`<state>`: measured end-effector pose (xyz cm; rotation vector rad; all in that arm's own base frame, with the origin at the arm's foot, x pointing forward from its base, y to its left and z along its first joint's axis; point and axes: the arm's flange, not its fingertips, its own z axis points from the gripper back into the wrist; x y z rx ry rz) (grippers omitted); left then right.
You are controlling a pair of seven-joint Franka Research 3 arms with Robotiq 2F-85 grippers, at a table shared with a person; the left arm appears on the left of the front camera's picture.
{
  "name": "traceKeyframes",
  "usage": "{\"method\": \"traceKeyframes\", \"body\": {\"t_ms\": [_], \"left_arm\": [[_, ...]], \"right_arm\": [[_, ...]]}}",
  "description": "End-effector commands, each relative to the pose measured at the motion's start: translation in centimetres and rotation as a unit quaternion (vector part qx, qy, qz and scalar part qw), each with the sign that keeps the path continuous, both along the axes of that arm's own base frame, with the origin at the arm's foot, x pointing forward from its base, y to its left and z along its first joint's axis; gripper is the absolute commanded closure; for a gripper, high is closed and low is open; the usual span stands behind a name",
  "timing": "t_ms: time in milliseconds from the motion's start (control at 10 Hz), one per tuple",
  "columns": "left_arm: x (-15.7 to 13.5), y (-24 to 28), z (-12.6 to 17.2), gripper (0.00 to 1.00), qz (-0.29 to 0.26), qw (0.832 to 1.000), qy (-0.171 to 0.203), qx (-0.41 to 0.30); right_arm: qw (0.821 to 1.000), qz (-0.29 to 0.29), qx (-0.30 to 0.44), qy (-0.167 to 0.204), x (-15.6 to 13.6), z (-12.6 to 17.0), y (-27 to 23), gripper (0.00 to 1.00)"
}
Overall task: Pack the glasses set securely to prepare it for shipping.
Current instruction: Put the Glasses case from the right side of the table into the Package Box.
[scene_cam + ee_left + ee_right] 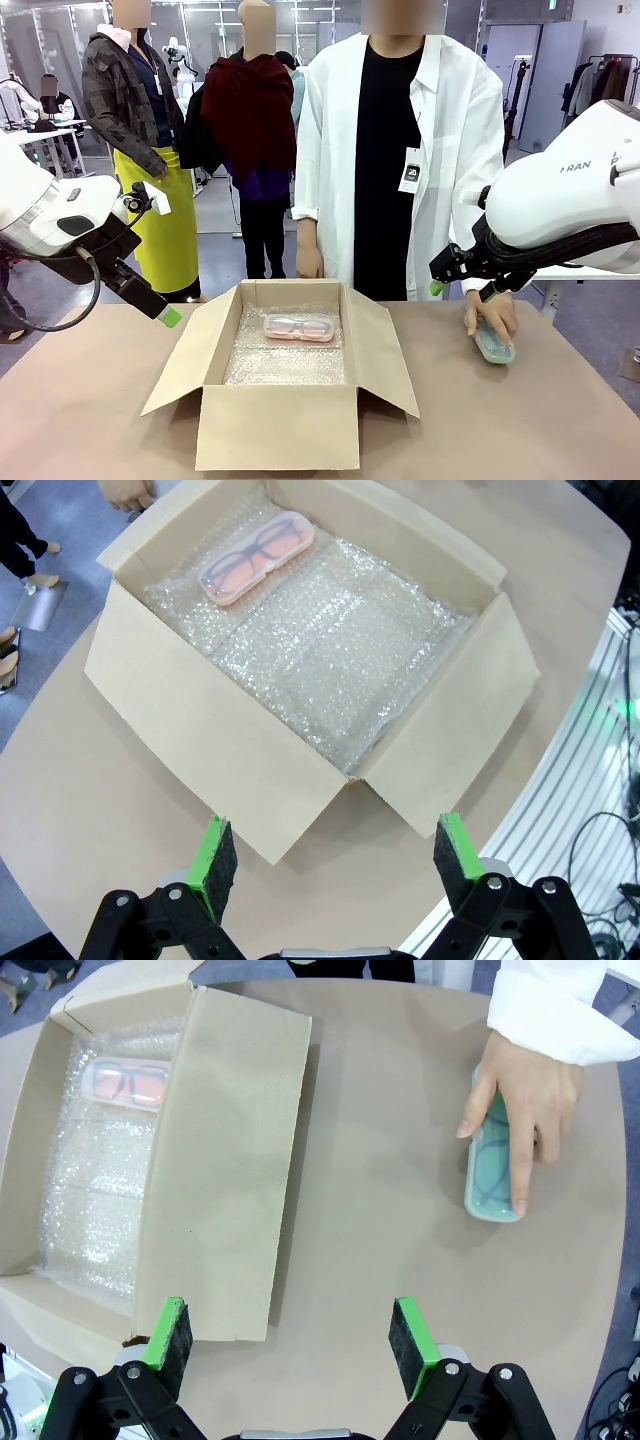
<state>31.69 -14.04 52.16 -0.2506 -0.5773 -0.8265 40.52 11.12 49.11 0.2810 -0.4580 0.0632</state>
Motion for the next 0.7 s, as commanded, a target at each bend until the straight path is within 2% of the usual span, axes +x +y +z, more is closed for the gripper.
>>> {"method": "traceKeyframes", "body": {"t_ms": [0, 600], "left_arm": [[0.02, 0.20, 0.07, 0.00, -0.006, 1.000, 0.000, -0.004], [0.02, 0.20, 0.07, 0.00, -0.006, 1.000, 0.000, -0.004]], "right_arm": [[1.000, 0.007, 0.002, 0.000, 0.02, -0.07, -0.04, 0.00], [1.000, 0.007, 0.002, 0.000, 0.02, -0.07, -0.04, 0.00]]}}
